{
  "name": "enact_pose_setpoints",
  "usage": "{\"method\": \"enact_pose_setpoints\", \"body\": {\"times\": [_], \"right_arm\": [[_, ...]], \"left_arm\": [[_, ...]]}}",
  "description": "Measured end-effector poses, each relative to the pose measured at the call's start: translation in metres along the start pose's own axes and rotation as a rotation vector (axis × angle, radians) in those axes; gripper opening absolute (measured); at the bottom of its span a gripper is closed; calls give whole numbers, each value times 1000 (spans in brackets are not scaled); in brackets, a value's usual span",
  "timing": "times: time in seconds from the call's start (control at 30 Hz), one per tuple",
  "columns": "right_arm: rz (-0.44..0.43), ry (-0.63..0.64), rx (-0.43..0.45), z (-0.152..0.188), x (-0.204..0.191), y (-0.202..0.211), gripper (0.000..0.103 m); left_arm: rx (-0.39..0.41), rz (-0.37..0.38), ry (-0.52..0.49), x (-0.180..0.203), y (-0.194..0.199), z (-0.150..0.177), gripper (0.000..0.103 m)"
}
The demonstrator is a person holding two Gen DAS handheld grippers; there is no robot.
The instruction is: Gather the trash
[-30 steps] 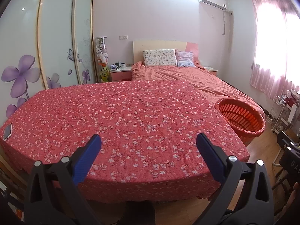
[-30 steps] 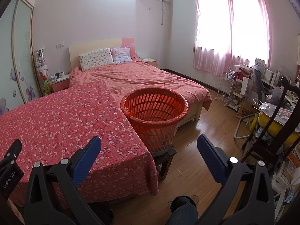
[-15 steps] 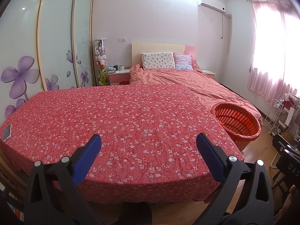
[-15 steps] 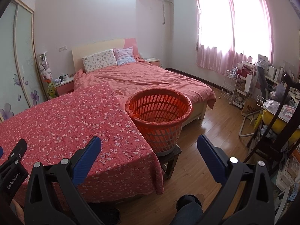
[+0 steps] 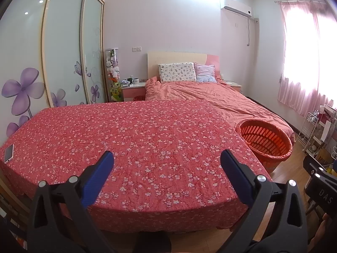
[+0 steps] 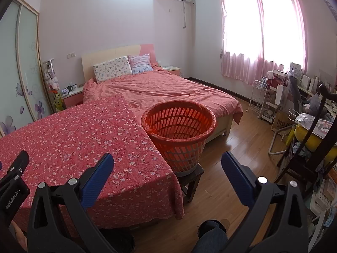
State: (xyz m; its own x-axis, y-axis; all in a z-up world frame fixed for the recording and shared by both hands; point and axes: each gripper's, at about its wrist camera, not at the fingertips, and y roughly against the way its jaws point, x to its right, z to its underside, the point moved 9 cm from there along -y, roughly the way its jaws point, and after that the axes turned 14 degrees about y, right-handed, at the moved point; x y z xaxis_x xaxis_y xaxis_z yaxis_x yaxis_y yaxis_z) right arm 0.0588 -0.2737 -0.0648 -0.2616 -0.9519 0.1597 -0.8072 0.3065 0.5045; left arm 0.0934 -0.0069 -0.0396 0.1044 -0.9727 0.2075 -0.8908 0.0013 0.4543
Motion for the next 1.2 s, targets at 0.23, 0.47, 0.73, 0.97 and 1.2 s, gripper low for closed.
{"method": "enact_pose_setpoints", "body": {"times": [0.23, 0.47, 0.73, 0.97, 1.2], "right_arm": [[1, 7, 2, -2, -1, 0, 101], [7, 9, 5, -3, 0, 0, 101], [9, 10, 5, -3, 1, -1, 101], [10, 10, 4, -3, 1, -1, 101], [9, 10, 4, -3, 1, -1, 101]], "left_arm": [[0, -9, 2, -3, -1, -1, 99], [-1, -10, 4, -4, -1, -2, 99], [-1, -11, 4, -4, -1, -2, 99], [-1, -10, 4, -4, -1, -2, 99], [-1, -10, 3, -4, -1, -2, 99]]}}
